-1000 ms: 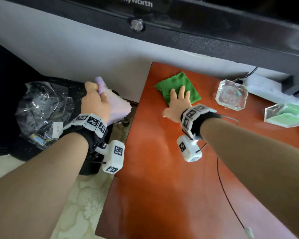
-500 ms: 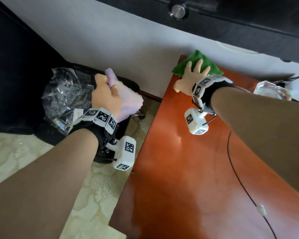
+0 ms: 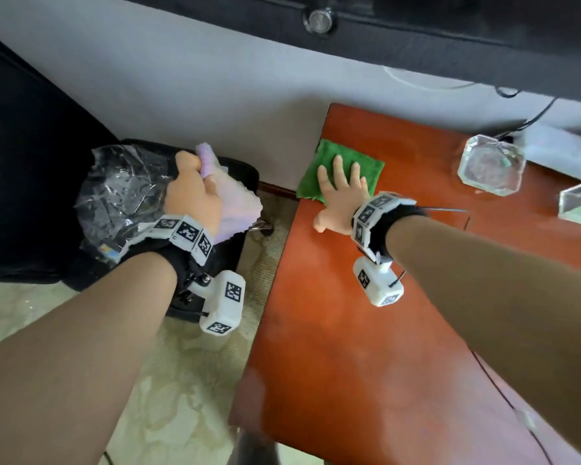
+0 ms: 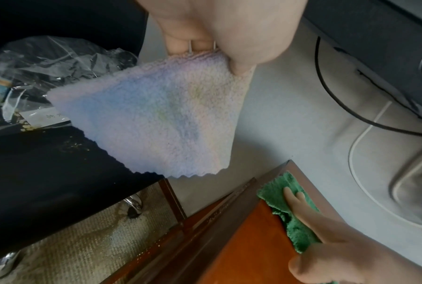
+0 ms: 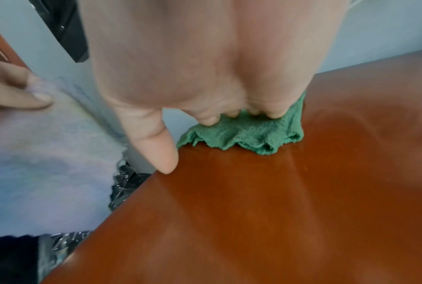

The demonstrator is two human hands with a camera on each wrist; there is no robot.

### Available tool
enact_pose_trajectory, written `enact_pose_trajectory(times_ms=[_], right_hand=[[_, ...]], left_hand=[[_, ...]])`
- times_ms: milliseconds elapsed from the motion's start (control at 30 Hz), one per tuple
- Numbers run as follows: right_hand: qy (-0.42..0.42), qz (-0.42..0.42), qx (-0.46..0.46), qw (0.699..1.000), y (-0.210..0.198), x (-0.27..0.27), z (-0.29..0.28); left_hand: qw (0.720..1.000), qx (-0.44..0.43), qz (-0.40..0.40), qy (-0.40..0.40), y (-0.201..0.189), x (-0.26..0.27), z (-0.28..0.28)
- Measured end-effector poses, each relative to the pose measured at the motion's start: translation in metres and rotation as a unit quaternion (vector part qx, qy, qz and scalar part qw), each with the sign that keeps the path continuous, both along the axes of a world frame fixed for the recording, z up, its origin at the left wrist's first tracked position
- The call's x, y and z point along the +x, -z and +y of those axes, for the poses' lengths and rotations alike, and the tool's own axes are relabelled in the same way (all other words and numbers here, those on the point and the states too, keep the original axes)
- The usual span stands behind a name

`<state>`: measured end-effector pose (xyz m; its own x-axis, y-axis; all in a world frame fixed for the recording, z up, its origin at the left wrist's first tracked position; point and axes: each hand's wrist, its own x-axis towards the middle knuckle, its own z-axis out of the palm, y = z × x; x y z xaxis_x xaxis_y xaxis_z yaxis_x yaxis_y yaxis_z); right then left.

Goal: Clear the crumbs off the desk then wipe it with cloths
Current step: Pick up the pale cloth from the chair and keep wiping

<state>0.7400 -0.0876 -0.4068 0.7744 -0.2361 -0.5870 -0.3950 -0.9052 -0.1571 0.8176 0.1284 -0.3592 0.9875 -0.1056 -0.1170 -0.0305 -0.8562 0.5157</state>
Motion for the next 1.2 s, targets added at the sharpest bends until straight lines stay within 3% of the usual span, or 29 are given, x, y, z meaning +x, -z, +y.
enact_pose_trajectory(times_ms=[300,467,533,800,900,1000,1200], right_hand=[[0.009,0.044,0.049,0.998,-0.005,-0.143,0.082],[0.175,0.040,0.047,0.983,-0.008,-0.118,0.076],[0.191,0.029,0.037,0.980,-0.005,-0.118,0.097],[0.053,0.021,0.081,0.995,-0.008,-0.223,0.230],[0.037,0.041,0.084,0.995,-0.012,-0.269,0.230],[0.089,0.036,0.081,0.992,-0.012,-0.301,0.202],[0.194,-0.004,0.020,0.981,0.007,-0.289,0.181]], left_hand=[[0.994,0.005,0.044,0.104,0.005,-0.033,0.031],[0.987,0.002,0.043,0.156,-0.004,-0.051,0.062],[0.986,0.001,0.038,0.164,-0.005,-0.056,0.075],[0.982,0.006,0.040,0.183,-0.011,-0.082,0.106],[0.982,-0.002,0.047,0.184,-0.009,-0.100,0.106],[0.983,-0.007,0.052,0.178,-0.006,-0.120,0.113],[0.983,0.021,0.048,0.175,0.003,-0.158,0.136]])
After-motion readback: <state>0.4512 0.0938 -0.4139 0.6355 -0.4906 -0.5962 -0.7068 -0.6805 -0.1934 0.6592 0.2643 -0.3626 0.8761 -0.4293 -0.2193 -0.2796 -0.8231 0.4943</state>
